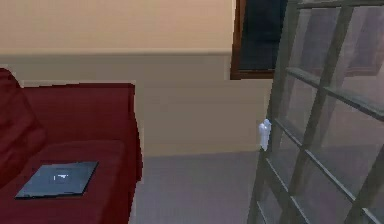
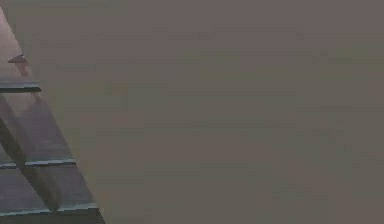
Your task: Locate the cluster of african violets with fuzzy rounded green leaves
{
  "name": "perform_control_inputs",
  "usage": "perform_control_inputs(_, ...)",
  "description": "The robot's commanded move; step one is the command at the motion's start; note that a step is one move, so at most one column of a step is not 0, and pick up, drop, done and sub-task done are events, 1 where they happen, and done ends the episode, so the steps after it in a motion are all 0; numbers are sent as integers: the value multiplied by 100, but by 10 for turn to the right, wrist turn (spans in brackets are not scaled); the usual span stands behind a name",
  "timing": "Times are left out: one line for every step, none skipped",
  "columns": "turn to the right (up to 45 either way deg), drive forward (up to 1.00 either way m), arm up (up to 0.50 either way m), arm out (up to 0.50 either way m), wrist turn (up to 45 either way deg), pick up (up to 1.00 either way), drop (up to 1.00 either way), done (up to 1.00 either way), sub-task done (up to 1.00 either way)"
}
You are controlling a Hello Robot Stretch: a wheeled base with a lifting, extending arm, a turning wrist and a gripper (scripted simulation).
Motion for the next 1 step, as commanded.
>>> perform_control_inputs(0, 100, 0, 0, 0, 0, 0, 0, 0)
